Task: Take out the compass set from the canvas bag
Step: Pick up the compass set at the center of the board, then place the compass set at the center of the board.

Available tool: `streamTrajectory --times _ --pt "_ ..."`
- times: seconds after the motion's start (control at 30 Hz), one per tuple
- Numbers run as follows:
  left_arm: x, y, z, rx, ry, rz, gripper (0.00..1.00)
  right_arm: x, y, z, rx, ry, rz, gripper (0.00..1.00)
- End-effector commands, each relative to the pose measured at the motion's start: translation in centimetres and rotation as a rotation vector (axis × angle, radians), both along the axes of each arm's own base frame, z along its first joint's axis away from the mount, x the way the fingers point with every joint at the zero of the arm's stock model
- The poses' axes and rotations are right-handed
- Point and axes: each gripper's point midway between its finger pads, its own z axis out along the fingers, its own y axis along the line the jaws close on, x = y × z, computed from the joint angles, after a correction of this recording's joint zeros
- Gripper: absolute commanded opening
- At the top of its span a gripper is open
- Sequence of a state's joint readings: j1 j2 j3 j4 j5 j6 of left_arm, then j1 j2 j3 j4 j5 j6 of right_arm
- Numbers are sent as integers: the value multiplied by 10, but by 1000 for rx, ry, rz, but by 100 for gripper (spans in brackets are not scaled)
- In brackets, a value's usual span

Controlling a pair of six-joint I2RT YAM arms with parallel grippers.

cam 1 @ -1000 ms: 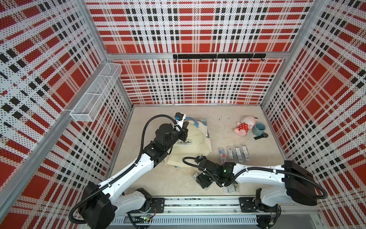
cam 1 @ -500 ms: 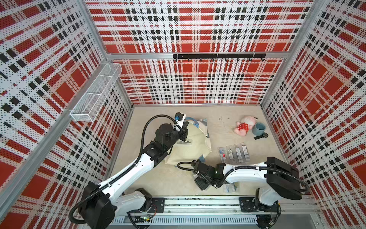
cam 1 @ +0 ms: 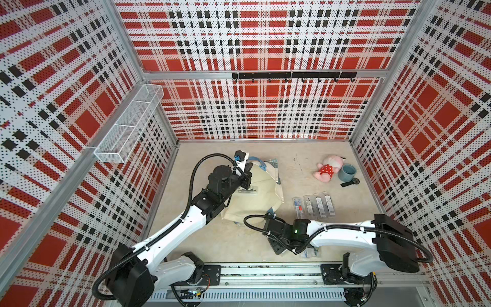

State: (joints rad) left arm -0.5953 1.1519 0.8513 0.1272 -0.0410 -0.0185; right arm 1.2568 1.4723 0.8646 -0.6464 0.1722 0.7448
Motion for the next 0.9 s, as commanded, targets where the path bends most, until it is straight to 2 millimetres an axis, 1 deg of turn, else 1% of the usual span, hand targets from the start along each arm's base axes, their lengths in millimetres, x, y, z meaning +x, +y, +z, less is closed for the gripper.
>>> streamTrajectory --times 0.0,0.07,0.17,0.2,0.27,0.37,0.47,0.57,0.7,0.87 --pt "-2 6 22 -50 -61 11 0 5 -31 24 -44 -44 -159 45" --pt "-2 6 23 -53 -63 9 0 5 -57 32 -73 -55 -270 44" --pt "-3 5 24 -59 -65 4 0 2 -103 40 -121 -69 -465 45" --pt "-3 5 24 -60 -66 2 0 1 -119 39 -134 -64 -523 44" --pt "-4 5 25 -63 -66 -4 0 0 -142 32 -151 -39 -606 38" --pt "-5 6 26 -68 -68 -4 0 3 -168 26 -168 -33 -702 36" --pt "-5 8 27 -71 -71 1 0 11 -178 25 -173 -49 -741 36" --pt "-6 8 27 -73 -71 -2 0 19 -185 24 -220 -67 -774 37" --pt "-6 8 26 -74 -69 -1 0 27 -194 21 -272 -107 -815 45" --pt "-4 10 27 -80 -69 -6 0 30 -198 14 -303 -116 -825 48"
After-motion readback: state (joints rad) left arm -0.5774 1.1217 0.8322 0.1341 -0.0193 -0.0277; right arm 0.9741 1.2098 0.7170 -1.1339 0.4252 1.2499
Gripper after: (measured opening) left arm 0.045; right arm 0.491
